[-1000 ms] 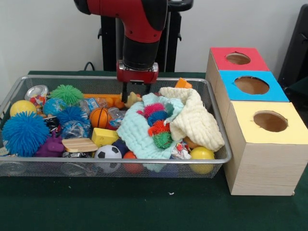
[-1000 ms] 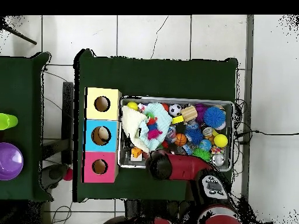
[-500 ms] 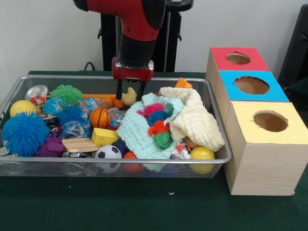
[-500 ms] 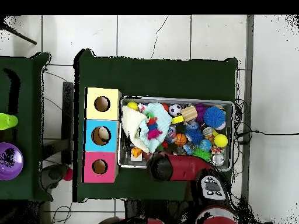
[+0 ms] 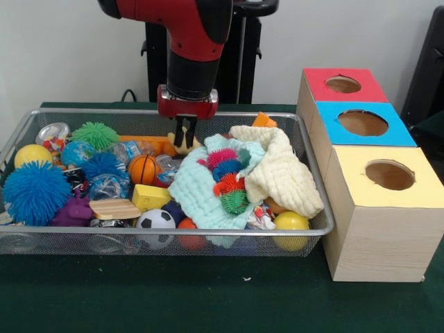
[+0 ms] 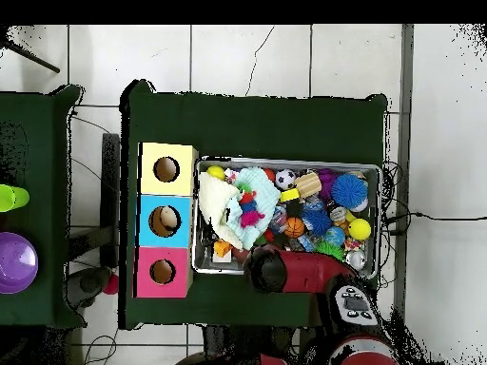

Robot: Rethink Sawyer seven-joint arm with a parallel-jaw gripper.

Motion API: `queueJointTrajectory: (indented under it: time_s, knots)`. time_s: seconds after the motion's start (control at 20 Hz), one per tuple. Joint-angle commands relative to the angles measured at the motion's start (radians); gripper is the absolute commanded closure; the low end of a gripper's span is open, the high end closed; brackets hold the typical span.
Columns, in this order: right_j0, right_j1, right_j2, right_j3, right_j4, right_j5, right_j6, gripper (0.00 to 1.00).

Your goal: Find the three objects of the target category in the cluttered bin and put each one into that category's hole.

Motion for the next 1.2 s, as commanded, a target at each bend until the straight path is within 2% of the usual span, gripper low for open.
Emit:
queueJointTrajectory:
  time_s: [0.05, 0.4, 0.55, 0.8, 1.0, 1.2]
  knots:
    - [-0.071, 0.037, 0.124, -0.063, -0.015, 0.045, 0.033, 1.00]
    - [-0.084, 0.016, 0.145, -0.056, -0.011, 0.094, 0.025, 1.00]
    - [-0.111, -0.046, 0.188, -0.028, 0.025, 0.143, 0.025, 1.00]
    - [-0.151, -0.164, 0.268, -0.017, 0.103, 0.325, -0.002, 1.00]
    - [-0.174, -0.197, 0.307, -0.028, 0.124, 0.389, -0.016, 1.00]
    - [-0.198, -0.198, 0.332, -0.035, 0.127, 0.410, -0.024, 1.00]
